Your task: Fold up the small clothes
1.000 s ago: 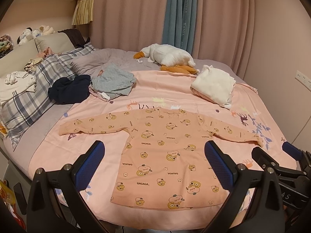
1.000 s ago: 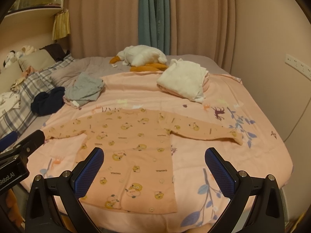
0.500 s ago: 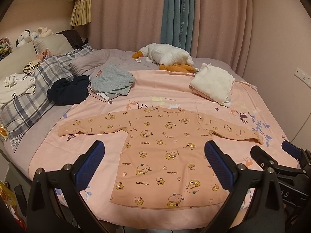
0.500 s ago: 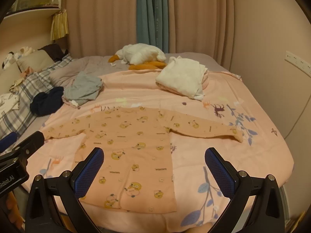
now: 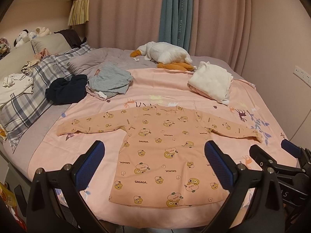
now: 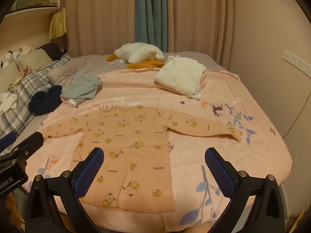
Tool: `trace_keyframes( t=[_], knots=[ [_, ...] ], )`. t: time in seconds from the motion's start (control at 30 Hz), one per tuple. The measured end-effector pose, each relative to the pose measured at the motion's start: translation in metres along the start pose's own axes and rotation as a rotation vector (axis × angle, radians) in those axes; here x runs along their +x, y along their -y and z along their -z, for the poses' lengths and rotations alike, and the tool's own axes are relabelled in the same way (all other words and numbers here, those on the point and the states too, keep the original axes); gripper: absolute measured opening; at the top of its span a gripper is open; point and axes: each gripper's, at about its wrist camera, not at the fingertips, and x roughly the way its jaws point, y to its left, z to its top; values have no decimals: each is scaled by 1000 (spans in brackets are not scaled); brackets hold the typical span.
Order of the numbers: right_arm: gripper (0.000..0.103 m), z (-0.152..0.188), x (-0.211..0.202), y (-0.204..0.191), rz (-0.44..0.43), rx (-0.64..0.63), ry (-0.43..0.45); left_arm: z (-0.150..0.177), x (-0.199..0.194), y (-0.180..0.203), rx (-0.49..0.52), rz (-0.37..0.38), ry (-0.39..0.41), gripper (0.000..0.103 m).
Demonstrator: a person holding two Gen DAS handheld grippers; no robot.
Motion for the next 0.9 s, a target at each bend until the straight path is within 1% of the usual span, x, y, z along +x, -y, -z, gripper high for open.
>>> trace_keyframes(
  t=[0.23,0.33,0.4,0.53,0.63,0.77,0.9],
  knots=[
    [103,-2,8,0,3,6,-20,-3,18,-3,-18,6,-30,103],
    [103,-4,15,0,7,6,-27,-5,28,-1,-9,12,-42,103],
    [103,-6,20,1,5,14,-30,-7,37,1,13,11,-45,103],
    [103,-12,37,5,2,32,-41,-11,54,-3,-2,12,-50,103],
    [103,-16,51,7,1,27,-53,-14,71,-6,-17,31,-65,103],
    [103,-21,69,11,11,35,-59,-19,94,-8,-29,75,-68,103],
    [103,-29,89,23,9,50,-69,-26,130,-23,-85,102,-99,103]
  ],
)
